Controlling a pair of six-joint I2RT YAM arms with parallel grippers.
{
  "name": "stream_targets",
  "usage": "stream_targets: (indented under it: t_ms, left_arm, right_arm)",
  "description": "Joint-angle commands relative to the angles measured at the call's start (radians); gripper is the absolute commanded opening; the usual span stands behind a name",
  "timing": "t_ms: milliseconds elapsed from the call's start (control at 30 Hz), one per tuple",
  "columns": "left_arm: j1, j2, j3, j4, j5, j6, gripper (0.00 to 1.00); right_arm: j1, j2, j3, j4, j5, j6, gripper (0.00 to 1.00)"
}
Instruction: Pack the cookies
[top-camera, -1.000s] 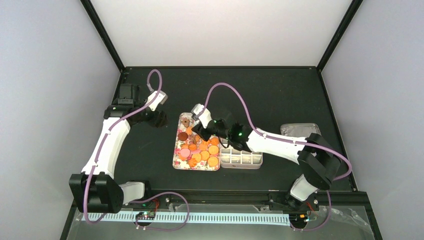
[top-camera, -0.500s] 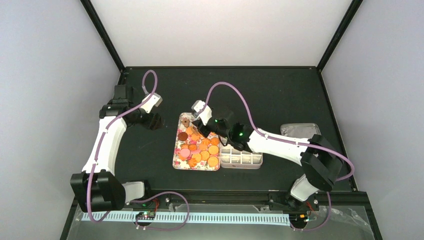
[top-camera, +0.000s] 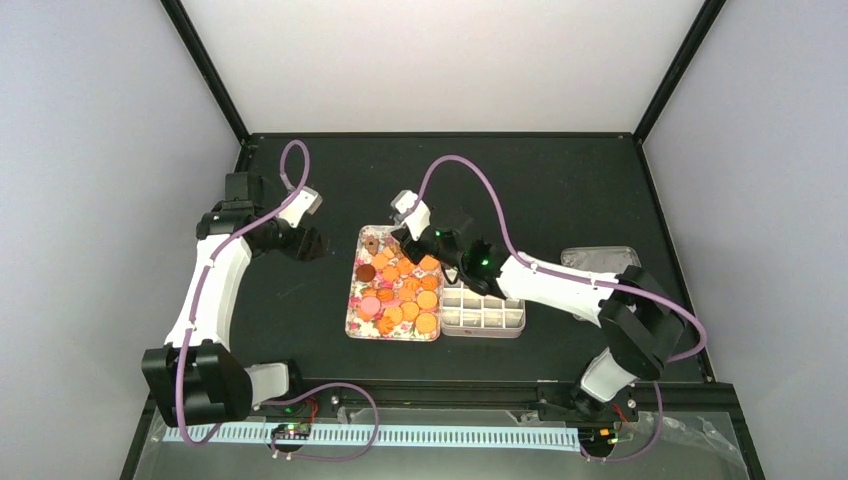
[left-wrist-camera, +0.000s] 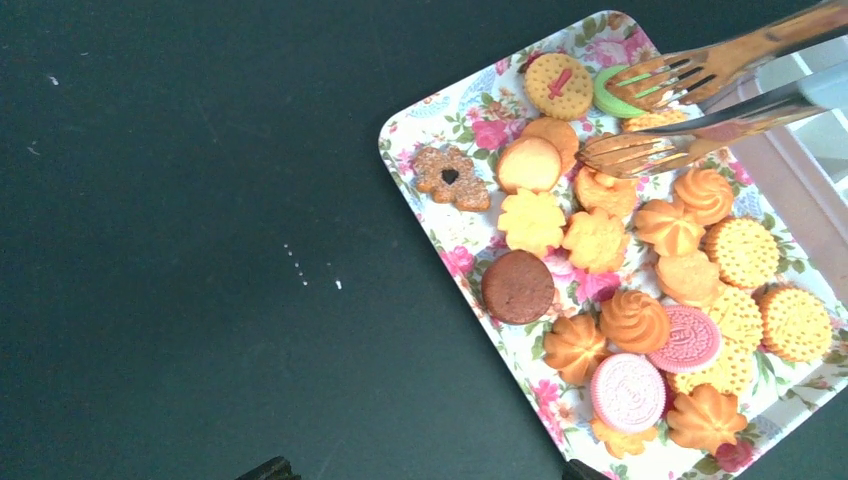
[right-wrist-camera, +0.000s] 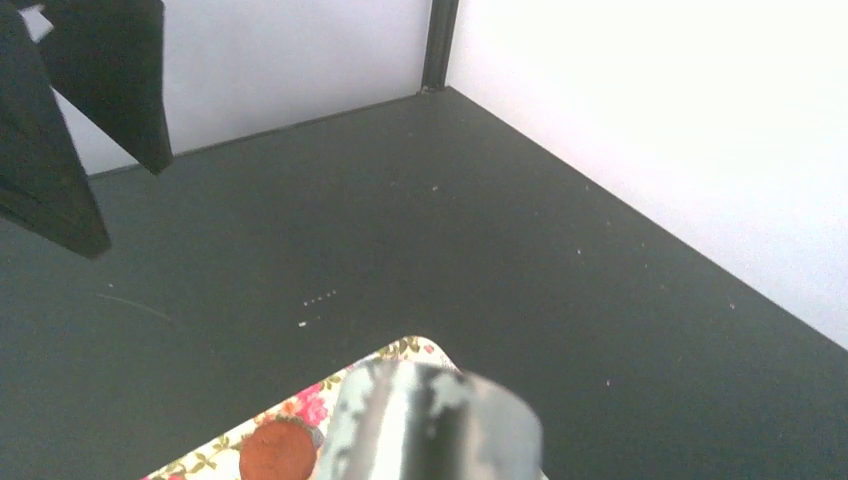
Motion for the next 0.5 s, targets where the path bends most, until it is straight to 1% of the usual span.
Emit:
stream_targets:
  t_ms: [0, 300, 467]
  left_arm:
    - [0.008, -0.030, -0.013, 0.001, 0.043, 0.001, 0.70]
    - [0.009, -0.025, 0.005, 0.016, 0.049, -0.015, 0.70]
    - [0.010, -0.025, 0.001, 0.023, 0.051, -0.023, 0.70]
  right_arm:
    - [-0.009, 0.016, -0.034, 0.057, 0.005, 0.023, 0.33]
    - [-0.009, 0.031, -0.083, 0.061, -0.008, 0.055, 0.33]
    - [-0.012, 0.050, -0.087, 0.065, -0.011, 0.053, 0.30]
